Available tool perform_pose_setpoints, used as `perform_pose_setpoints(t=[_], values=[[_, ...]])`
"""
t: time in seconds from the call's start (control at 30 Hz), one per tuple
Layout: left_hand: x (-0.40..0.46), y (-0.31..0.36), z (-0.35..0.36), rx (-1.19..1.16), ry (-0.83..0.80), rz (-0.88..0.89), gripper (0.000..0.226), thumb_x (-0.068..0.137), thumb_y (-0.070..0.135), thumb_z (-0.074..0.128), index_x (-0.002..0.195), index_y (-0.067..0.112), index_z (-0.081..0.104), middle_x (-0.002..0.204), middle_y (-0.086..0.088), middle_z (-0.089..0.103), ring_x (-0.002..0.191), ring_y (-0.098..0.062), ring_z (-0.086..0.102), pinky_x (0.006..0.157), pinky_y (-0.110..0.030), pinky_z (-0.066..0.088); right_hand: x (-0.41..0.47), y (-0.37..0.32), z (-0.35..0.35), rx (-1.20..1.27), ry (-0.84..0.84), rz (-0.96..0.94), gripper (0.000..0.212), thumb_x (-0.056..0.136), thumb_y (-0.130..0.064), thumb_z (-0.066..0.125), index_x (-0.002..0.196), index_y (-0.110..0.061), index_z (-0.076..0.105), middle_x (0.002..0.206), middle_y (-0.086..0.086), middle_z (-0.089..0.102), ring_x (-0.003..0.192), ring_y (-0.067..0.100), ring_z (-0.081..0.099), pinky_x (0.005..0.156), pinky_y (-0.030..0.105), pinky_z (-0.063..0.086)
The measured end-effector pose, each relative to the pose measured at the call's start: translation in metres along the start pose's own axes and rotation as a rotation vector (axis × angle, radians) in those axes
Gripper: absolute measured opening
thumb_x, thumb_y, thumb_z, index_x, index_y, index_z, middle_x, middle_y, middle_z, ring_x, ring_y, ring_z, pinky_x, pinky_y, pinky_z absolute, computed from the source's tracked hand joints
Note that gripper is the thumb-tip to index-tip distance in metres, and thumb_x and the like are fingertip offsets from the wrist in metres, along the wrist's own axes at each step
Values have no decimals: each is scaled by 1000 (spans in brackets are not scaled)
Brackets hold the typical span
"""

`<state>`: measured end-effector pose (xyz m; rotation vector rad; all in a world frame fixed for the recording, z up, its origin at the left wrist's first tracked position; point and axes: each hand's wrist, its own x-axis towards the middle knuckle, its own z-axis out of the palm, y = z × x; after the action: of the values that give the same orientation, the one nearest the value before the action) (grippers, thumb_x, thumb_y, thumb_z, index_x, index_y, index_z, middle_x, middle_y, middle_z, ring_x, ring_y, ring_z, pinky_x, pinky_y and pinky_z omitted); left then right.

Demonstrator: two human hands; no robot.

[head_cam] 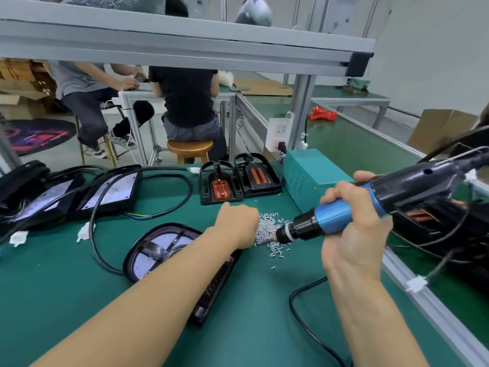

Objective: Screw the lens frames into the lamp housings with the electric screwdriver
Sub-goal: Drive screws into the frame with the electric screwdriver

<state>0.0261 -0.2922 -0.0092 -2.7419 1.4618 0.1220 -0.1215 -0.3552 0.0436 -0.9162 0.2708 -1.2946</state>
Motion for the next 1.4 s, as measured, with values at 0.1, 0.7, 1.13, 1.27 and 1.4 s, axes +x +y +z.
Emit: perform_pose_setpoints(t=[0.1,0.7,1.13,1.27,1.4], values=[[-1,-1,3,-41,18,10,13,80,9,61,83,18,69,93,-3,72,91,-25,61,96,-39,31,0,1,0,-1,3,7,20,73,-2,60,86,-18,55,63,0,53,57,17,53,65,31,42],[-125,-53,-14,-1460,301,-39,12,63,16,81,71,10,74,70,-8,70,65,-22,65,65,-34,55,-17,-15,26,345,-76,235,19,69,-11,54,84,-22,52,59,-7,47,53,9,47,62,23,43],[-197,-74,6,-1749,498,-132,16,50,16,77,66,11,76,64,-5,69,55,-9,58,58,-14,48,-67,-7,70,374,-266,343,17,73,-11,50,86,-22,51,60,-8,49,54,8,48,62,21,45],[-199,-74,8,-1769,510,-156,16,51,15,77,66,10,76,62,-6,67,52,-9,56,57,-14,47,-71,-7,74,353,-280,339,17,72,-11,51,86,-21,51,60,-7,48,54,9,48,63,22,45],[-199,-73,10,-1717,509,-160,8,60,8,76,67,9,75,66,-8,68,57,-9,58,59,-14,47,-74,-7,74,335,-297,321,18,73,-9,50,86,-21,51,60,-7,48,54,9,47,62,22,45]])
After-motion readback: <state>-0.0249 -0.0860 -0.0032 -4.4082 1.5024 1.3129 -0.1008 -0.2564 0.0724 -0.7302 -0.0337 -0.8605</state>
